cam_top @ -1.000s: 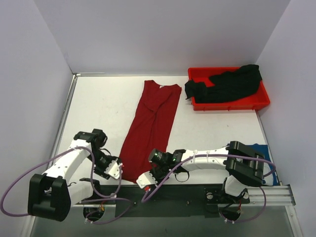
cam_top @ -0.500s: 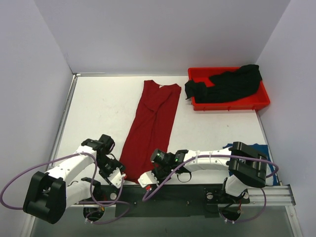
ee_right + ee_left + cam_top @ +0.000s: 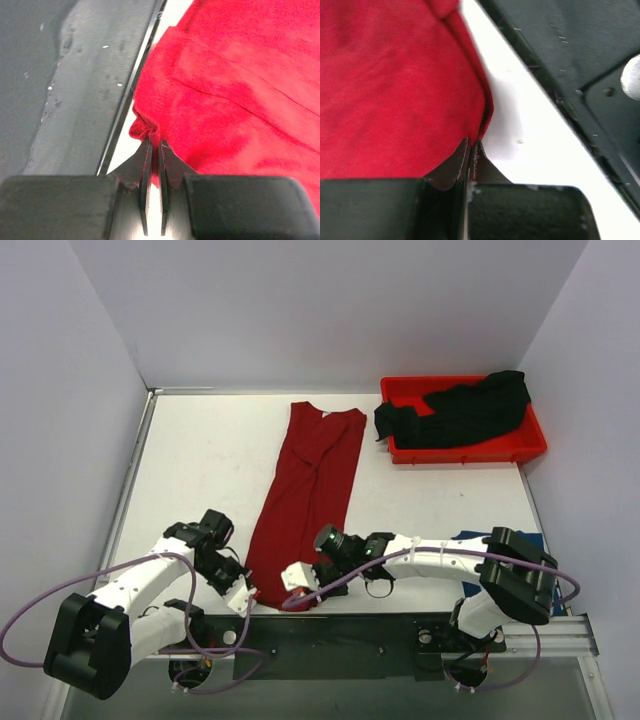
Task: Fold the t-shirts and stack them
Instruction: Grab the bottom of the folded rectangular tshirt with both arms, then fold the folded rectangular tshirt in 1/3 of the way
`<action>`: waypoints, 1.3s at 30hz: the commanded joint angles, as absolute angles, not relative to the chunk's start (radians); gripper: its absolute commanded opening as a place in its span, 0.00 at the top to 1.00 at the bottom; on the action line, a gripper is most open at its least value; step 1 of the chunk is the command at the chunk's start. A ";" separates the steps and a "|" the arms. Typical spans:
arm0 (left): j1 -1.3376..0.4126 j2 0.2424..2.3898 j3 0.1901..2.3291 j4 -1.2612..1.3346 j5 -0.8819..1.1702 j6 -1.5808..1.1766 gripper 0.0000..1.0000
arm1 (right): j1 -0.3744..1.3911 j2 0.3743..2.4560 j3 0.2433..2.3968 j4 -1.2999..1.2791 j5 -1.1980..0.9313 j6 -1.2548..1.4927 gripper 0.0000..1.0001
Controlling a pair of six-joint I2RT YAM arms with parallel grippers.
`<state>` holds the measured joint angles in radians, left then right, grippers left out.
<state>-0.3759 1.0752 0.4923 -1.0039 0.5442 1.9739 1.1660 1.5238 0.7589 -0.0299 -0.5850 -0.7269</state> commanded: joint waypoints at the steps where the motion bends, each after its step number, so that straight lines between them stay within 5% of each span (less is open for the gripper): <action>1: -0.382 1.097 0.673 -0.982 0.680 1.718 1.00 | 1.051 1.440 0.785 0.023 -0.676 -0.472 1.00; 11: -0.328 1.232 0.833 -0.447 0.733 0.898 1.00 | 0.713 1.454 0.818 0.216 -0.753 -0.048 1.00; 17: -0.318 1.327 0.854 -0.146 0.621 0.663 1.00 | 0.588 1.525 0.876 0.235 -0.687 0.026 1.00; 25: -0.316 1.471 0.887 0.136 0.532 0.540 1.00 | 0.442 1.629 0.931 0.324 -0.729 0.086 1.00; 39: -0.316 1.684 0.982 0.207 0.394 0.578 1.00 | 0.344 1.804 1.038 0.408 -0.744 0.150 1.00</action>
